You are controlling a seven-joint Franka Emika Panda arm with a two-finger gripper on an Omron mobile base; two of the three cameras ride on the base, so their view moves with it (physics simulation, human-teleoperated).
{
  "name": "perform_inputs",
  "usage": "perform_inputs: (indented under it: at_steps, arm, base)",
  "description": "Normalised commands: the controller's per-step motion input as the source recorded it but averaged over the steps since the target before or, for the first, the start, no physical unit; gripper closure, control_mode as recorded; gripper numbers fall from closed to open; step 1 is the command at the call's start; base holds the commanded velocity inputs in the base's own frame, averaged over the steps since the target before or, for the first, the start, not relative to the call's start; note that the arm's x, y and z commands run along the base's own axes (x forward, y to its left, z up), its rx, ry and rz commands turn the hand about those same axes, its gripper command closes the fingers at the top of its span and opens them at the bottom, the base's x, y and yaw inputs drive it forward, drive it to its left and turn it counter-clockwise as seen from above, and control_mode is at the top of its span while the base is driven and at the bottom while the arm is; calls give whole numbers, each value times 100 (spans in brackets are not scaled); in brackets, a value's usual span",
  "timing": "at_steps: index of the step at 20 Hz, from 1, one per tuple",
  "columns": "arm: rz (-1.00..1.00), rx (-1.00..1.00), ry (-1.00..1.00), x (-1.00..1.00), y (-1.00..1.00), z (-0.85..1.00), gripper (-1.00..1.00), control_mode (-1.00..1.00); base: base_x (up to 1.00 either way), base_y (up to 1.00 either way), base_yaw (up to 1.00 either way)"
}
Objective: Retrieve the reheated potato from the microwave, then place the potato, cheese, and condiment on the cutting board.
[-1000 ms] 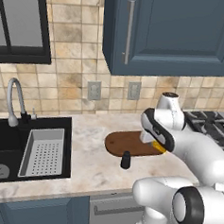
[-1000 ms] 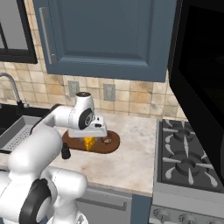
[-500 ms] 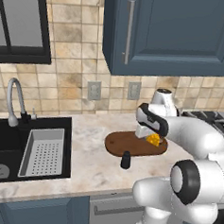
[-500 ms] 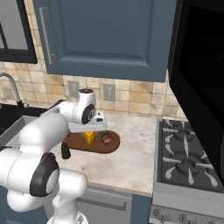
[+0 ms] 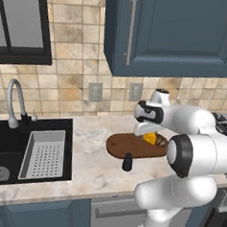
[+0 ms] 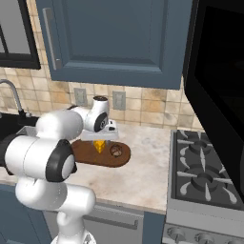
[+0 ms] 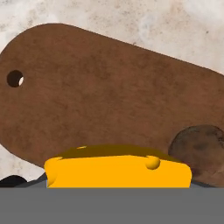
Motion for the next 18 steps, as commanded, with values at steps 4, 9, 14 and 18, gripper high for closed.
perform_inputs:
  at_steps: [4, 9, 14, 18]
  arm:
    - [1, 0, 2, 18, 10, -26, 100, -100]
    - [0, 0, 4, 7, 4, -27, 100, -100]
    - [0, 0, 3, 4, 0, -22, 100, -100]
    - [0, 0, 2, 4, 0, -17, 100, -100]
  base:
    - [0, 0, 0]
    - [0, 0, 0]
    - [0, 0, 0]
    - [0, 0, 0]
